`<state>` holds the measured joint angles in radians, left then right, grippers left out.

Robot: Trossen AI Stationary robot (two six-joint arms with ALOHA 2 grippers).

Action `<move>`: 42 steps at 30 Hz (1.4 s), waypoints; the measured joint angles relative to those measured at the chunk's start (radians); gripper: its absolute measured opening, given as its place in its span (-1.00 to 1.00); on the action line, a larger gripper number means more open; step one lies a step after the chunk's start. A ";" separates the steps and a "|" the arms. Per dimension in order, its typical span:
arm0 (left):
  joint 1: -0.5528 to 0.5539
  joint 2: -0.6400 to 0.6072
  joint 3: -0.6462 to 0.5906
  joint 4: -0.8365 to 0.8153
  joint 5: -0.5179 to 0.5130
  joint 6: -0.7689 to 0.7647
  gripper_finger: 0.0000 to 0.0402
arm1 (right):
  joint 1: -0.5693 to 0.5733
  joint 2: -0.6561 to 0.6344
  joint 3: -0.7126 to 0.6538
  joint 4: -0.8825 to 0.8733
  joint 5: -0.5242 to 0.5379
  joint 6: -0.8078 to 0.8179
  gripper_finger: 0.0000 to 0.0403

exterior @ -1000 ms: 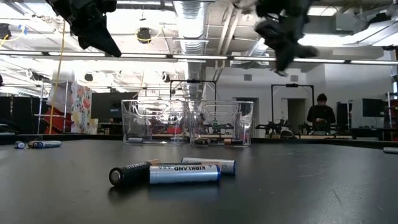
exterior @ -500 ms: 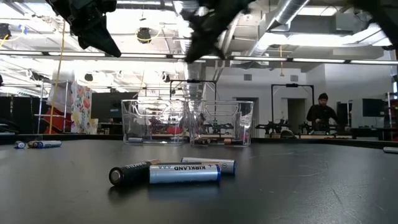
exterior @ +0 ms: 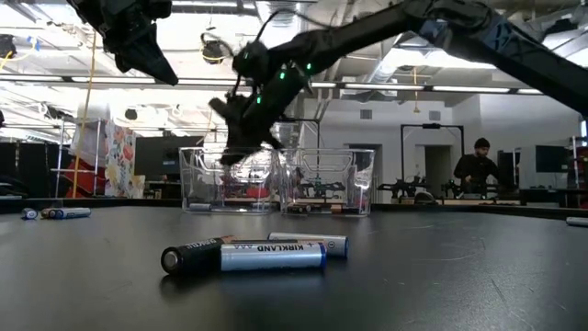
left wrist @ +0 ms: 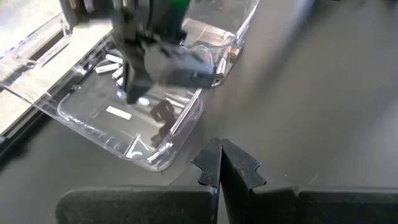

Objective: Sort batteries
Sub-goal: Put the white battery into the left transparent bin

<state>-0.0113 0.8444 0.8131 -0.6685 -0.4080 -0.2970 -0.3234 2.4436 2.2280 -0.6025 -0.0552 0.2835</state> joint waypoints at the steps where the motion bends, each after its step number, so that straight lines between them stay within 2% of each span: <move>1: 0.000 0.000 0.000 0.000 0.000 0.007 -1.00 | -0.002 0.004 0.000 -0.007 0.000 0.004 -0.80; 42: 0.000 0.000 0.000 0.000 -0.027 -0.006 -1.00 | -0.024 0.001 0.002 -0.113 -0.001 0.006 -0.72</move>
<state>-0.0113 0.8444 0.8131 -0.6685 -0.4347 -0.3032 -0.3477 2.4443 2.2299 -0.7154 -0.0559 0.2893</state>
